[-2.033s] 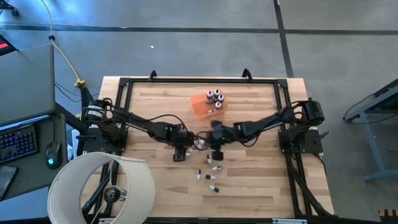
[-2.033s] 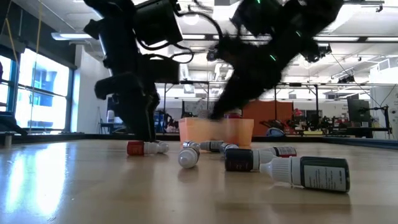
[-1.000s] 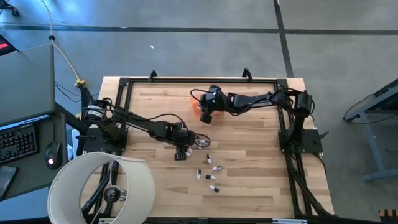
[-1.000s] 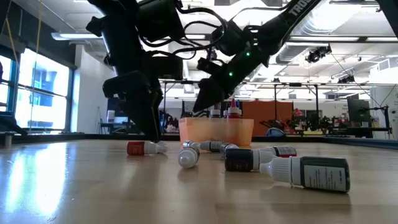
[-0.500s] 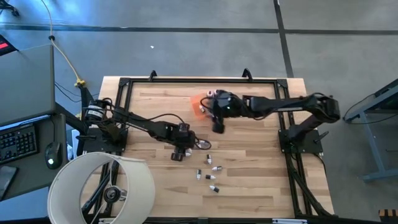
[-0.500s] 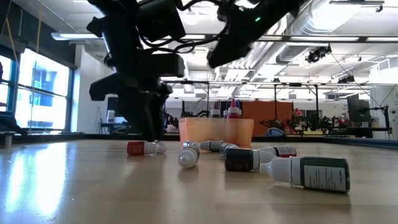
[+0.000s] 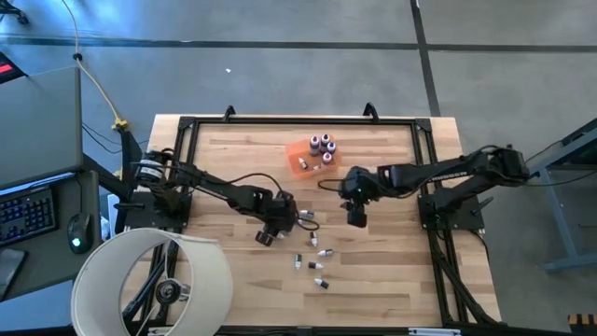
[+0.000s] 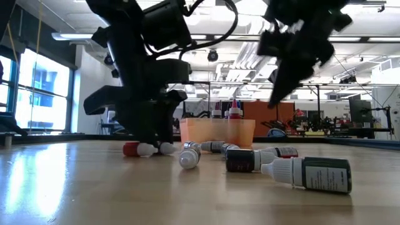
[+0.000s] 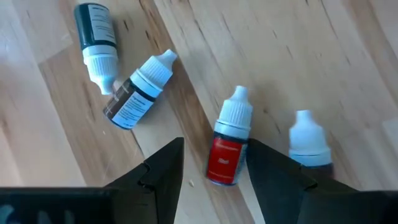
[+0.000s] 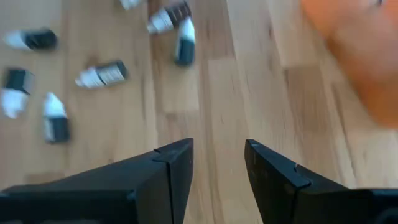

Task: Pick & Place food coloring
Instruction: Put the small red food coloring bottle into the orange bin

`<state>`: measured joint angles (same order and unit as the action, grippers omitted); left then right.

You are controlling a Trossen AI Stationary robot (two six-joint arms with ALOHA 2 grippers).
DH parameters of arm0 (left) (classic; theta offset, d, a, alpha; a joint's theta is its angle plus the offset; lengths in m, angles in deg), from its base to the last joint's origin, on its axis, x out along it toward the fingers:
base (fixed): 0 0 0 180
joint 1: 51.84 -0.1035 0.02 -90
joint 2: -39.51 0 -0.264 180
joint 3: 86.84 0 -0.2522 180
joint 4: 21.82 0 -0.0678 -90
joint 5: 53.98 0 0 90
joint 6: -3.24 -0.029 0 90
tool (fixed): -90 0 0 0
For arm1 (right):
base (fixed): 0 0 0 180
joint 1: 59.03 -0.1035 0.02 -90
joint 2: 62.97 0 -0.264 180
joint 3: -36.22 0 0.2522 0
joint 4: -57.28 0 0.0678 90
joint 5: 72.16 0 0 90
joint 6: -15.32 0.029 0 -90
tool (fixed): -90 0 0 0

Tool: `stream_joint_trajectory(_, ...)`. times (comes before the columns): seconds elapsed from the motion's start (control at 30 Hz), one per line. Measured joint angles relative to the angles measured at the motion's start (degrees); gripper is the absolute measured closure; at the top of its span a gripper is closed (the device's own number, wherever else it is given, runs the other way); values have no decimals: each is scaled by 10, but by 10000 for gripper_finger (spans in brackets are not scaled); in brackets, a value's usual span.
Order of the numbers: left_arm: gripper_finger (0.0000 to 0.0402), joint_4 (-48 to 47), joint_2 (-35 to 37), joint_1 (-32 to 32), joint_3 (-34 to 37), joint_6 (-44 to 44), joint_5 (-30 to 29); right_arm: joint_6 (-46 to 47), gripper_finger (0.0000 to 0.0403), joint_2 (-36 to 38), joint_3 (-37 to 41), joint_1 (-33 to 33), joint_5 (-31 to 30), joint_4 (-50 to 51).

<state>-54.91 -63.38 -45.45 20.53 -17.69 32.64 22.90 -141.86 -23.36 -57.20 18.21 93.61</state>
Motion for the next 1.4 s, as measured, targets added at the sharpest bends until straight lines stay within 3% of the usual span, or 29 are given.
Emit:
stream_joint_trajectory(0.3,240,-4,-8,-4,-4,2,26,2,265,13,93,0,-4,-59)
stream_joint_trajectory(0.53,321,-5,-14,-4,-32,16,42,14,265,14,119,0,-7,-74)
stream_joint_trajectory(0.7,350,-20,-13,-4,-81,36,-24,27,265,14,119,0,-9,-73)
stream_joint_trajectory(0.87,331,-65,-12,-15,-179,28,-141,43,265,14,119,0,-8,-70)
stream_joint_trajectory(1.03,323,-96,-10,-88,-246,101,-173,44,265,14,119,0,-8,-70)
stream_joint_trajectory(1.17,322,-98,-11,-174,-241,174,-140,43,265,14,119,0,-9,-70)
stream_joint_trajectory(1.4,321,-72,-56,-278,-227,185,13,42,265,14,119,0,-9,-75)
